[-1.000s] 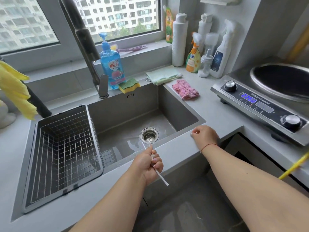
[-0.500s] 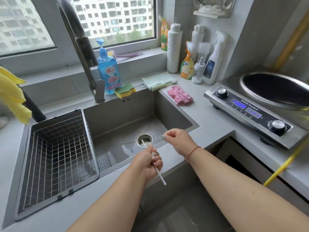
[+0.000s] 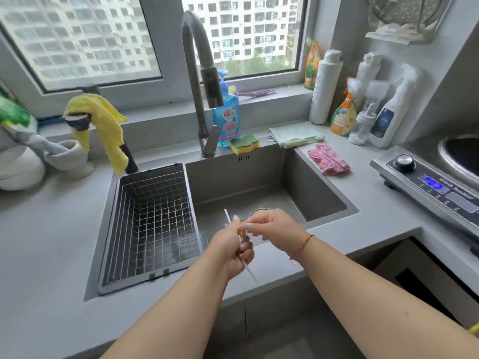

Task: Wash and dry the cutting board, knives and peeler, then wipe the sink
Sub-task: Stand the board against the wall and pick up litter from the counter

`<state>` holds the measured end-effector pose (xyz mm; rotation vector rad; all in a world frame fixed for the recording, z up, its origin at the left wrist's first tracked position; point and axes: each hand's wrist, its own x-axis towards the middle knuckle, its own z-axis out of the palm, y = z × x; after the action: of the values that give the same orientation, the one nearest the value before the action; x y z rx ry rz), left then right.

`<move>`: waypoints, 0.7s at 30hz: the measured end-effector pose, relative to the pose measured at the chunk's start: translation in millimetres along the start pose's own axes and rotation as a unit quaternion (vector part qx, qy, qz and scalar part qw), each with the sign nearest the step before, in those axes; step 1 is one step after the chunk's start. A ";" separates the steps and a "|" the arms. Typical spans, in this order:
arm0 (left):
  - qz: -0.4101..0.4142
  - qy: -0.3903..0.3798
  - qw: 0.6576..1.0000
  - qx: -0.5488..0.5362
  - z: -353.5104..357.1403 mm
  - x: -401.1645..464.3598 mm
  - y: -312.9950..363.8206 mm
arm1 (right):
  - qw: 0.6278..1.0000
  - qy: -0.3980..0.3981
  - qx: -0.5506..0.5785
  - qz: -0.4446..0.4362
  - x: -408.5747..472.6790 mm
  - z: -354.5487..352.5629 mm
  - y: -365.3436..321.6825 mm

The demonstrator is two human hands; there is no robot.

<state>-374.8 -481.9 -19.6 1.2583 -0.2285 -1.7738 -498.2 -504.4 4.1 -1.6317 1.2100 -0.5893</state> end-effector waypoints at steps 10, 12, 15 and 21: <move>0.028 0.009 0.985 -0.172 -96.9 -53.0 27.2 | 0.889 -0.240 0.362 0.146 16.0 88.3 -20.9; 0.042 0.026 0.981 -0.188 -121.3 -67.8 28.7 | 0.888 -0.257 0.351 0.150 13.2 115.3 -31.2; 0.052 0.054 0.975 -0.211 -155.2 -86.9 25.4 | 0.893 -0.265 0.329 0.158 3.6 152.3 -43.2; 0.067 0.117 0.962 -0.237 -234.0 -126.6 -1.5 | 0.945 -0.194 0.193 0.181 -33.4 239.1 -52.0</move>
<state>-176.4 -306.6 -45.8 1.0600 0.2326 -1.4351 -293.6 -373.1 -39.2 -1.0928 0.9899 -0.2340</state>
